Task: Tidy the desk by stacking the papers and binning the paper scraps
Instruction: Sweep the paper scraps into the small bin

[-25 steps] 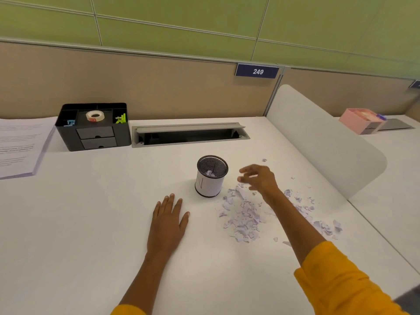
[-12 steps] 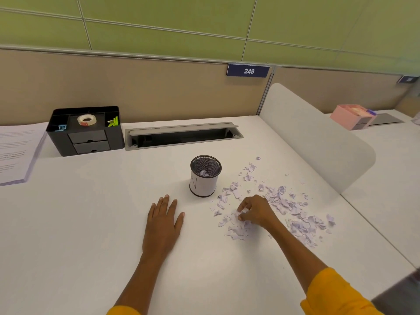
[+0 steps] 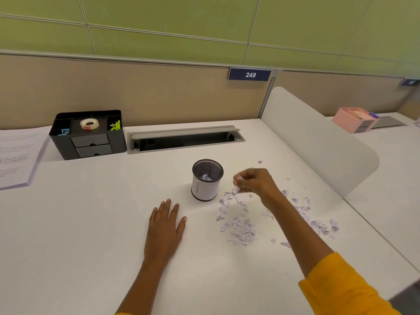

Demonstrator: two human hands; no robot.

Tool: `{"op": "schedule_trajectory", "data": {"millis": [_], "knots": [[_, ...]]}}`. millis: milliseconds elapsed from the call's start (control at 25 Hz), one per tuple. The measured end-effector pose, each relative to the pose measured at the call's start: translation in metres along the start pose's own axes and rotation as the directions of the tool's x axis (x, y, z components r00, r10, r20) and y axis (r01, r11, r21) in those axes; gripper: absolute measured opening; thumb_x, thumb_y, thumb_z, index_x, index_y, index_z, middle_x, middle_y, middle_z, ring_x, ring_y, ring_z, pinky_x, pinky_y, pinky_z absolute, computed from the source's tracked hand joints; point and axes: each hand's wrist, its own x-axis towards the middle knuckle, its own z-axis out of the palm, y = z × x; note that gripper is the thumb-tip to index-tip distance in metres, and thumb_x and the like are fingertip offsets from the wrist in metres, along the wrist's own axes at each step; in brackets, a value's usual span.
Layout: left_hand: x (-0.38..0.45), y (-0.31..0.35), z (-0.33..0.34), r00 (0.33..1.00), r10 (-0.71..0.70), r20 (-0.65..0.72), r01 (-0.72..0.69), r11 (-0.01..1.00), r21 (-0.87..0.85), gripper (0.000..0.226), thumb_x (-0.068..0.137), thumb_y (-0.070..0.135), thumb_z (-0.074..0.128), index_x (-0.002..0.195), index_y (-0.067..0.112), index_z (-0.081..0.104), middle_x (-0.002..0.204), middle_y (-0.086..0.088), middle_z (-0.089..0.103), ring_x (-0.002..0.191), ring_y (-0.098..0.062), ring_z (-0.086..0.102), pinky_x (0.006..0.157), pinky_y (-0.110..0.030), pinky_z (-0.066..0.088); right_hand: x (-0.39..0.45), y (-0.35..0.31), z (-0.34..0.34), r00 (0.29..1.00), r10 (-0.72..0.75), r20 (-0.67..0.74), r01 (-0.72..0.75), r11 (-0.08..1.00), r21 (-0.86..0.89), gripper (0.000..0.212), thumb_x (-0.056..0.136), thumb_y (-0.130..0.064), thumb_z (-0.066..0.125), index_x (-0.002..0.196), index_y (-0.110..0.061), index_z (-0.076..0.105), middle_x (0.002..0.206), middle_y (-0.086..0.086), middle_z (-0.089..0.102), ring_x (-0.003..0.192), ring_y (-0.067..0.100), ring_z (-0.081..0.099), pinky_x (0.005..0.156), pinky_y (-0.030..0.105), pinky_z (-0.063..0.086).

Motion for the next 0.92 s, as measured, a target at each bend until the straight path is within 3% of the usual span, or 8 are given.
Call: {"op": "schedule_trajectory", "data": {"millis": [200,440,680,800,920], "knots": [[-0.002,0.002,-0.001,1.0,-0.009,0.003,0.009,1.0,-0.012,0.074,0.095,0.054,0.008,0.122,0.01,0.062,0.133,-0.014,0.054,0.122,-0.028,0.052,0.107,-0.033,0.019,0.02,-0.037,0.033,0.997,-0.074,0.039,0.075,0.997,-0.033,0.018,0.079,-0.003,0.072,0.097,0.003,0.069,0.096,0.014,0.068,0.078,0.022,0.066,0.071,0.026,0.058],[-0.002,0.004,-0.007,0.999,-0.028,0.028,0.029,0.999,-0.019,0.073,0.096,0.052,0.007,0.119,0.011,0.064,0.13,-0.013,0.057,0.119,-0.027,0.055,0.106,-0.033,0.021,0.039,-0.047,0.056,0.994,-0.098,0.046,0.105,0.977,-0.184,0.026,0.08,-0.013,0.073,0.105,-0.006,0.068,0.097,0.006,0.065,0.089,0.021,0.062,0.081,0.032,0.056],[0.0,0.001,-0.003,0.999,-0.031,0.026,0.032,0.999,-0.021,0.07,0.096,0.05,0.009,0.12,0.011,0.063,0.13,-0.014,0.056,0.121,-0.027,0.054,0.106,-0.034,0.021,0.053,-0.017,0.035,0.987,-0.086,-0.137,0.079,0.995,-0.054,0.014,0.082,-0.008,0.071,0.095,-0.003,0.071,0.097,0.011,0.071,0.083,0.022,0.065,0.065,0.025,0.055],[0.001,0.002,-0.003,0.999,-0.031,0.023,0.031,0.999,-0.018,0.067,0.096,0.049,0.013,0.12,0.011,0.063,0.13,-0.014,0.056,0.121,-0.027,0.054,0.106,-0.035,0.022,0.058,0.017,0.027,0.99,-0.073,-0.123,0.038,0.962,-0.27,0.02,0.079,-0.015,0.074,0.098,-0.008,0.072,0.103,0.012,0.071,0.086,0.023,0.064,0.082,0.036,0.053],[0.0,0.002,-0.002,0.999,-0.035,0.02,0.036,0.999,-0.011,0.073,0.096,0.051,0.006,0.12,0.012,0.063,0.131,-0.014,0.056,0.121,-0.027,0.054,0.106,-0.035,0.022,0.06,0.044,0.027,0.999,0.032,0.001,-0.025,0.813,-0.582,0.047,0.071,-0.04,0.079,0.112,-0.02,0.067,0.124,0.008,0.059,0.115,0.027,0.055,0.1,0.039,0.043]]}}
